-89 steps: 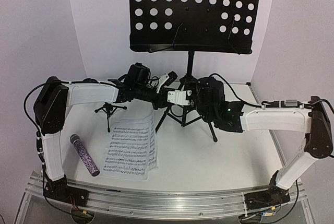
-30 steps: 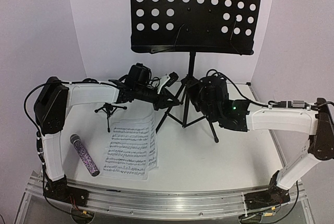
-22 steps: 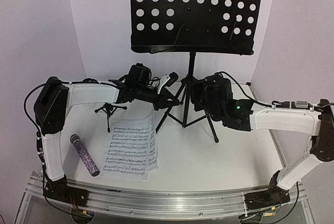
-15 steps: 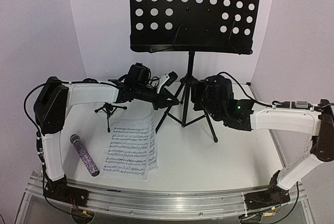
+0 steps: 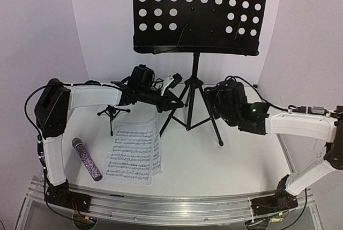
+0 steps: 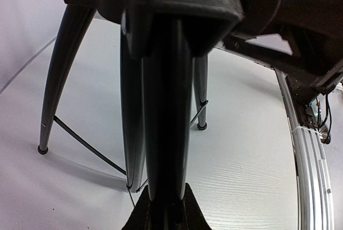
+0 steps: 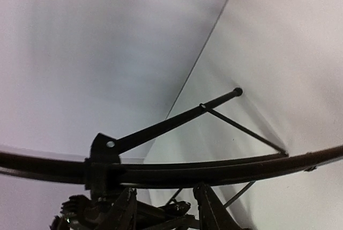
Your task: Set up the instrument practice props
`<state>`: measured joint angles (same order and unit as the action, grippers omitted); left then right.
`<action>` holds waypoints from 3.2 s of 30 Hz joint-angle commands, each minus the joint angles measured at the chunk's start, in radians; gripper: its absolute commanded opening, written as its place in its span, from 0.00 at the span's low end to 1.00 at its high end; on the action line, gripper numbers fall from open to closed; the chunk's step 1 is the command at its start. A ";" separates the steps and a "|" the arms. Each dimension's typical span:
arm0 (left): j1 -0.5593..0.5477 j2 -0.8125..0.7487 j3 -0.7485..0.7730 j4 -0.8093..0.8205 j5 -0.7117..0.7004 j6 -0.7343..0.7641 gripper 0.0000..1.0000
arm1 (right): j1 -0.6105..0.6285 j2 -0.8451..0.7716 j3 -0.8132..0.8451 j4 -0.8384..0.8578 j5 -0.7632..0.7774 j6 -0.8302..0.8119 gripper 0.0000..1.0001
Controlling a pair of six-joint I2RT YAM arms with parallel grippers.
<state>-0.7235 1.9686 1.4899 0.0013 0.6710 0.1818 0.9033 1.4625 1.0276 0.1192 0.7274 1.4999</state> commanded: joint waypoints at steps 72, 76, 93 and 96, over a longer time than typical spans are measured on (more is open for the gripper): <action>-0.005 0.030 0.025 -0.070 0.047 0.018 0.00 | 0.077 0.093 0.133 0.232 0.181 -2.281 0.00; -0.005 0.032 0.027 -0.067 0.047 0.018 0.00 | 0.053 0.029 0.110 0.233 0.162 -2.036 0.00; -0.011 0.019 0.012 -0.058 0.041 0.023 0.00 | -0.002 -0.087 0.072 0.020 0.065 -1.392 0.05; -0.011 0.015 -0.012 -0.030 0.054 0.042 0.00 | -0.001 -0.124 0.041 -0.033 0.045 -1.355 0.10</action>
<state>-0.7246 1.9762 1.4994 0.0002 0.6815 0.1867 0.9073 1.4174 1.0966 0.1417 0.8005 0.0364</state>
